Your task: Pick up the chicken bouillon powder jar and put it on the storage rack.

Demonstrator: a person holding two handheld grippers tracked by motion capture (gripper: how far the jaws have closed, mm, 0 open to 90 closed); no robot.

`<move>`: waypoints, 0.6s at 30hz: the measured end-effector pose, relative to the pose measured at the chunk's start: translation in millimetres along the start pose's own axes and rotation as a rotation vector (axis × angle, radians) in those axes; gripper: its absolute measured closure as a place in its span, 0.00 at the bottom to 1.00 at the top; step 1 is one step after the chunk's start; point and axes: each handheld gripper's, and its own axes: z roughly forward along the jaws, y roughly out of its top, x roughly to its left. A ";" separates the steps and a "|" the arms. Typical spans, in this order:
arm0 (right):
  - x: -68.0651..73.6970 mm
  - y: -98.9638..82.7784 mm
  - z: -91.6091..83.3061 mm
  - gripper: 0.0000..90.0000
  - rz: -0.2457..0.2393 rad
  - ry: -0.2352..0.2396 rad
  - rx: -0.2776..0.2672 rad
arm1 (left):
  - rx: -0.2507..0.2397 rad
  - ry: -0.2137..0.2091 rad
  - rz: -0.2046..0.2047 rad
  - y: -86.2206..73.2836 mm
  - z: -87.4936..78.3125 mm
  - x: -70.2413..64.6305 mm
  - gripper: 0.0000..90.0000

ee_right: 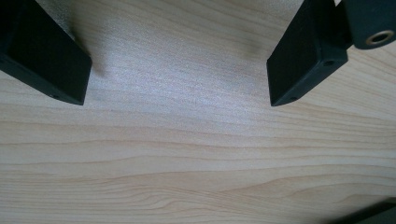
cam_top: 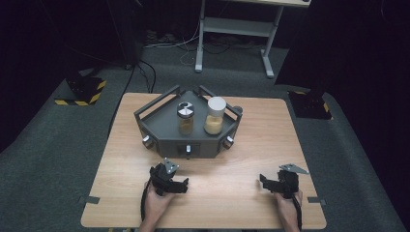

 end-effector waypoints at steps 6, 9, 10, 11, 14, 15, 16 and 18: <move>-2.3 -1.0 -0.4 0.07 0.008 0.008 -0.005 | 0.000 0.000 0.000 0.0 0.0 0.0 0.02; -1.5 -0.7 -0.3 0.07 0.007 0.006 -0.004 | 0.001 0.001 0.000 0.2 -0.1 0.0 0.02; -1.4 -0.7 -0.3 0.07 0.006 0.006 -0.004 | 0.001 0.001 0.000 0.2 -0.1 0.0 0.02; -1.2 -0.6 -0.3 0.07 0.007 0.006 -0.003 | 0.001 0.001 0.000 0.2 -0.1 0.0 0.02; -1.1 -0.5 -0.3 0.07 0.004 0.006 -0.002 | 0.001 0.001 -0.001 0.1 0.0 -0.1 0.02; -0.7 -0.5 -0.3 0.07 0.003 0.004 -0.002 | 0.001 0.001 0.000 0.2 -0.1 0.0 0.02; -0.4 -0.4 -0.2 0.07 -0.001 0.003 -0.002 | 0.001 0.001 0.000 0.2 -0.1 0.0 0.02; -0.2 -0.3 -0.1 0.07 -0.004 0.003 -0.002 | 0.001 0.001 -0.001 0.2 -0.1 0.0 0.02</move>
